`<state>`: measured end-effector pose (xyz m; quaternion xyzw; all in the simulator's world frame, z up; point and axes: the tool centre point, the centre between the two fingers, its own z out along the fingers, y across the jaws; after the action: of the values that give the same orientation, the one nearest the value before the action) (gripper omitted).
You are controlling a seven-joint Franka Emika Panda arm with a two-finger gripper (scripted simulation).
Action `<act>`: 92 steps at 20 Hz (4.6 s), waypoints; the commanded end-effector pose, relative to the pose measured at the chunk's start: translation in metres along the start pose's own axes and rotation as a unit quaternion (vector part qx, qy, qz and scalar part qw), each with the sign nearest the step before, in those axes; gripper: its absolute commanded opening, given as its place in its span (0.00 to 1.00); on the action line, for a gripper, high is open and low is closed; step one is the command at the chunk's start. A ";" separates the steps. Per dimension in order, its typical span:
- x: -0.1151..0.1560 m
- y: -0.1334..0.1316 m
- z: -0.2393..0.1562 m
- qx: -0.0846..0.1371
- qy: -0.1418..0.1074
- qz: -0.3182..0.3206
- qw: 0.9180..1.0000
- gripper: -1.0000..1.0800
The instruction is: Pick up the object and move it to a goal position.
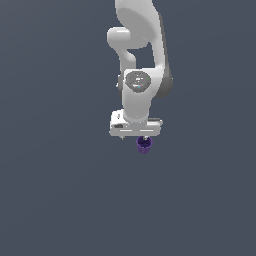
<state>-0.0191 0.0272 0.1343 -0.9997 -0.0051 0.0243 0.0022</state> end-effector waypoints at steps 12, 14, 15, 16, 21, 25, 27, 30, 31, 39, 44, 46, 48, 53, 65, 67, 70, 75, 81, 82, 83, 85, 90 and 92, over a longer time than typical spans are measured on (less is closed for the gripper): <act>0.003 0.012 0.000 0.004 0.000 0.018 1.000 0.62; 0.002 0.012 0.001 0.008 -0.004 0.025 1.000 0.62; 0.001 0.013 0.003 0.010 -0.006 0.030 0.999 0.62; 0.001 0.013 0.004 0.013 -0.010 0.036 0.999 0.62; -0.005 0.015 0.013 0.035 -0.035 0.080 0.996 0.62; -0.012 0.016 0.022 0.062 -0.067 0.132 0.987 0.62; -0.016 0.015 0.028 0.078 -0.087 0.162 0.980 0.62; -0.022 0.013 0.036 0.108 -0.121 0.214 0.963 0.62; -0.025 0.012 0.038 0.118 -0.134 0.231 0.956 0.62; -0.036 0.000 0.048 0.198 -0.228 0.347 0.888 0.62; -0.037 -0.007 0.048 0.232 -0.268 0.389 0.850 0.62; -0.038 -0.009 0.048 0.242 -0.280 0.400 0.839 0.62; -0.038 -0.011 0.048 0.249 -0.289 0.408 0.830 0.62; -0.037 -0.012 0.047 0.259 -0.300 0.417 0.818 0.62; -0.046 -0.031 0.066 0.258 -0.300 0.418 0.818 0.62; -0.047 -0.032 0.067 0.258 -0.300 0.418 0.818 0.62; -0.047 -0.032 0.067 0.258 -0.300 0.418 0.818 0.00; -0.047 -0.032 0.067 0.258 -0.300 0.418 0.818 0.00; -0.047 -0.032 0.064 0.258 -0.300 0.418 0.818 0.00; -0.047 -0.032 0.061 0.258 -0.300 0.418 0.818 0.00; -0.046 -0.031 0.058 0.258 -0.300 0.418 0.818 0.00; -0.046 -0.030 0.050 0.258 -0.300 0.418 0.818 0.00; -0.045 -0.024 0.016 0.258 -0.300 0.418 0.818 0.00; -0.045 -0.021 -0.002 0.257 -0.300 0.418 0.818 0.00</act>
<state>-0.0656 0.0498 0.1245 -0.8115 0.4192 0.3233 0.2472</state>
